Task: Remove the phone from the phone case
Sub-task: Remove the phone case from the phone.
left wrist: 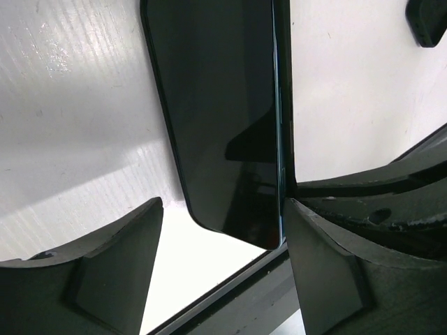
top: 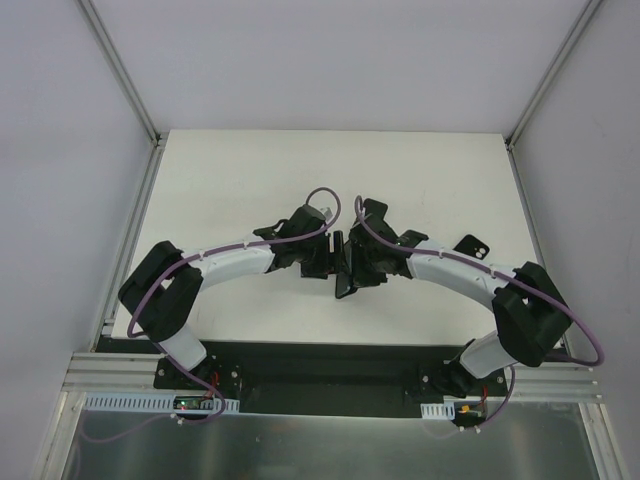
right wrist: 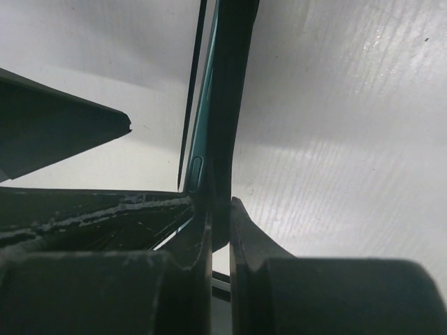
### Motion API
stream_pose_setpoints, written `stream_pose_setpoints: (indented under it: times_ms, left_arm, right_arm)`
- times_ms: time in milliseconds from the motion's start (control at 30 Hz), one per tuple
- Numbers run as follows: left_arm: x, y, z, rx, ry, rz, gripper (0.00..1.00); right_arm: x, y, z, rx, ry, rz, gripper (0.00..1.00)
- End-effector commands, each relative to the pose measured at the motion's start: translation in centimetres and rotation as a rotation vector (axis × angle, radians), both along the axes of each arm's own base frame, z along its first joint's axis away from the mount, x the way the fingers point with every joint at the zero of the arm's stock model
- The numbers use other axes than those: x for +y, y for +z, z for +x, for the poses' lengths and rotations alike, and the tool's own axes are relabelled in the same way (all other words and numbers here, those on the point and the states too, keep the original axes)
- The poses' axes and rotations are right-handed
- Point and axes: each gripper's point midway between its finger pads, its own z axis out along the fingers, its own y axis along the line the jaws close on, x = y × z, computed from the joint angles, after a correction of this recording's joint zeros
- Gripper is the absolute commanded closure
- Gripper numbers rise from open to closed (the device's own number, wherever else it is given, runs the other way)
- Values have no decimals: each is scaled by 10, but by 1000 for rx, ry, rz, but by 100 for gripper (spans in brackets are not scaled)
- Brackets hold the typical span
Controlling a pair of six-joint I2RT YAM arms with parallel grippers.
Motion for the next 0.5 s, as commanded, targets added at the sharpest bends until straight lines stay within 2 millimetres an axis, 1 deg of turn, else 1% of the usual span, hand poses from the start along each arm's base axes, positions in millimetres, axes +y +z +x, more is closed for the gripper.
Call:
stream_pose_setpoints:
  times_ms: [0, 67, 100, 133, 233, 367, 400, 433, 467]
  left_arm:
    - [10, -1, 7, -50, 11, 92, 32]
    - [8, 2, 7, -46, 8, 82, 32]
    - [7, 3, 6, -42, 6, 76, 32]
    - [6, 4, 6, -40, 5, 71, 32]
    - [3, 3, 2, -8, 4, 52, 32]
    - [-5, 1, -3, 49, -3, -15, 31]
    - [-4, 1, 0, 61, 8, -34, 32]
    - [-3, -3, -7, 104, 5, -57, 32]
    - [-5, -2, -5, 101, 8, -84, 32]
  right_arm:
    - [17, 39, 6, -82, 65, 17, 99]
    - [12, 42, 6, -102, 72, -38, 99]
    - [3, 39, 0, -88, 73, -94, 99]
    - [0, 48, 7, -147, 64, -152, 98]
    - [-11, 46, 1, -151, 89, -260, 99]
    - [-13, 37, -6, -131, 109, -281, 98]
    - [-14, 36, -6, -129, 107, -285, 99]
    - [-14, 35, -7, -127, 108, -286, 99]
    - [-15, 32, -7, -121, 110, -289, 99]
